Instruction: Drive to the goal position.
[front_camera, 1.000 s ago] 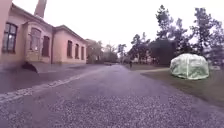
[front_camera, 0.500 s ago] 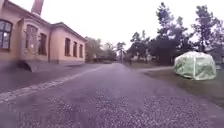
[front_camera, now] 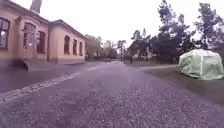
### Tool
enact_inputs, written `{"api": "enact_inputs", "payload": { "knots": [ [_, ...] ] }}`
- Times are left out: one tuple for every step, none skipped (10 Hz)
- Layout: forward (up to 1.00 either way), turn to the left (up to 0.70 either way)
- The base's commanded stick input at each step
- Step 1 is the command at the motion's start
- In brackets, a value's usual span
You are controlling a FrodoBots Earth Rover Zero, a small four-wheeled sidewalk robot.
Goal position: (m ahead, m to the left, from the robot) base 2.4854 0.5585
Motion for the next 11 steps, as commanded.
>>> {"api": "enact_inputs", "payload": {
  "knots": [
    [1.00,0.00],
    [1.00,0.00],
    [1.00,0.00],
    [1.00,0.00],
    [1.00,0.00],
    [1.00,0.00],
    [1.00,0.00],
    [1.00,0.00],
    [1.00,0.00],
    [1.00,0.00],
    [1.00,0.00]
  ]
}}
